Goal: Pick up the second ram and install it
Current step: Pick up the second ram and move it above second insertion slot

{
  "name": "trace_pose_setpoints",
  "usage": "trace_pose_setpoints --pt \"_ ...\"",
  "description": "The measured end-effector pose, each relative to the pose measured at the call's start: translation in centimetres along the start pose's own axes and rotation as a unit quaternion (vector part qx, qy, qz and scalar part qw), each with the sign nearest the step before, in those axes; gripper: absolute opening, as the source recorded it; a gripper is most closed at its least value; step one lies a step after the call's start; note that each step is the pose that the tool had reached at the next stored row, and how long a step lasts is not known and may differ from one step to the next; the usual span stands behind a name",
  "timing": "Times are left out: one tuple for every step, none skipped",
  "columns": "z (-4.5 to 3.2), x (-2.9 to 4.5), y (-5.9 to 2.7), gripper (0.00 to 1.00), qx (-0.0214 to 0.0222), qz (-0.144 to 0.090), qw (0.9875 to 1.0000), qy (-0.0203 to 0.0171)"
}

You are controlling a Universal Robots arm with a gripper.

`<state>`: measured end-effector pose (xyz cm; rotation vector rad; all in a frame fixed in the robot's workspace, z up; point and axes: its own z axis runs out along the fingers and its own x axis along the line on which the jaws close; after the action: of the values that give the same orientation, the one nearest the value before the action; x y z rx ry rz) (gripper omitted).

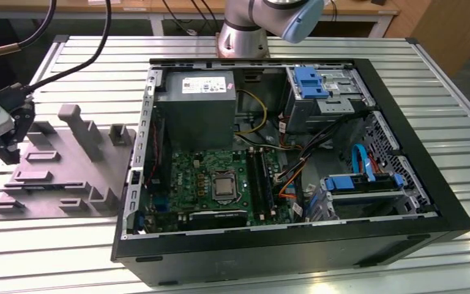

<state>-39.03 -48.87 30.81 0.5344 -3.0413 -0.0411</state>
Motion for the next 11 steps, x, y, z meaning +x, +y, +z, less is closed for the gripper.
trace_pose_setpoints --pt "0.02 0.00 0.00 0.10 0.0006 -0.009 1.0000 -0.0001" --pt "0.05 0.00 0.00 0.10 0.0012 -0.018 0.9998 -0.0003" --pt "0.07 0.00 0.00 0.10 0.0018 -0.028 0.9996 -0.0004" --pt "0.10 0.00 0.00 0.10 0.0024 -0.037 0.9993 -0.0004" --pt "0.12 0.00 0.00 0.10 0.0029 -0.046 0.9990 -0.0004" --pt "0.15 -0.01 -0.01 0.10 0.0035 -0.055 0.9985 -0.0005" --pt "0.17 -0.01 0.00 0.10 0.0040 -0.064 0.9980 -0.0005" --pt "0.20 -0.01 -0.01 0.10 0.0046 -0.073 0.9973 -0.0005" --pt "0.22 -0.01 -0.01 0.10 0.0052 -0.082 0.9967 -0.0006" --pt "0.25 -0.01 -0.01 0.10 0.0058 -0.091 0.9958 -0.0006" --pt "0.27 -0.01 -0.01 0.10 0.0063 -0.100 0.9949 -0.0006"
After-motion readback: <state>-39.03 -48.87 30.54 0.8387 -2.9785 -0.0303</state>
